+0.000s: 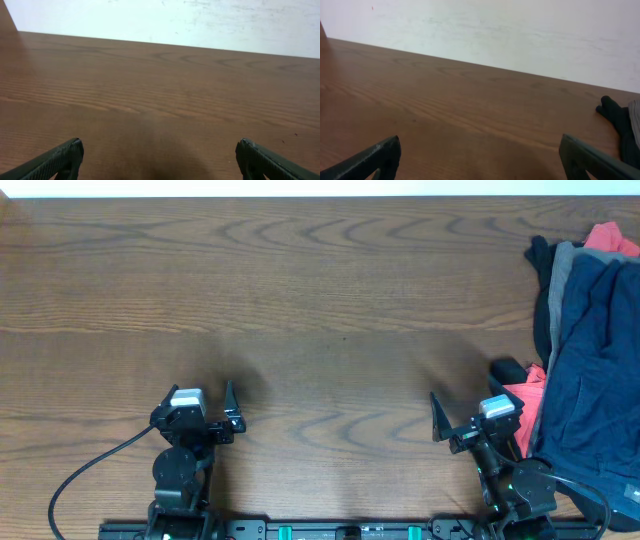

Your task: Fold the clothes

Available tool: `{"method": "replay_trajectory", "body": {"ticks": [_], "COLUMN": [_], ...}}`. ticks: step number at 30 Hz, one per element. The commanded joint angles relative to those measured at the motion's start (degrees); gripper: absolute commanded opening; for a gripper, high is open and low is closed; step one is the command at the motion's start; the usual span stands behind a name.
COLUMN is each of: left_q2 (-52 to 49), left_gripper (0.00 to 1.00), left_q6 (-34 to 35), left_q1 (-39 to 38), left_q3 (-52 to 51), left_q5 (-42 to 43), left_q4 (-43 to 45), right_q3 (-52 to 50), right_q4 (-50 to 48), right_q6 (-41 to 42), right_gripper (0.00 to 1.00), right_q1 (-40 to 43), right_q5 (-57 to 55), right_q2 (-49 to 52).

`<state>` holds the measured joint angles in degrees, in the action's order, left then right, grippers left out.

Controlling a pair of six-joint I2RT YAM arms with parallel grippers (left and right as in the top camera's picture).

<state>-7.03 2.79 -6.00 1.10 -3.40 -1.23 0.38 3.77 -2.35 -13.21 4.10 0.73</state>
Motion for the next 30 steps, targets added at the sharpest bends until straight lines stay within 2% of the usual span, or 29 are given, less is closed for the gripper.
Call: {"method": "replay_trajectory", "body": {"ticks": [1, 30], "left_q2": [0.0, 0.0], "left_gripper": [0.98, 0.98], "left_q6": [-0.5, -0.5], "left_q1": [0.2, 0.2], "left_q3": [-0.9, -0.9], "left_q5": [-2.2, -2.2], "left_q4": [-2.6, -2.4], "right_q3": [-0.1, -0.1], "right_q4": [0.3, 0.2], "right_q6": [-0.7, -0.7], "right_gripper": [0.99, 0.99], "right_q1": [-0.2, -0.2], "right_q5": [0.4, 0.6], "right_q2": [0.0, 0.0]}}
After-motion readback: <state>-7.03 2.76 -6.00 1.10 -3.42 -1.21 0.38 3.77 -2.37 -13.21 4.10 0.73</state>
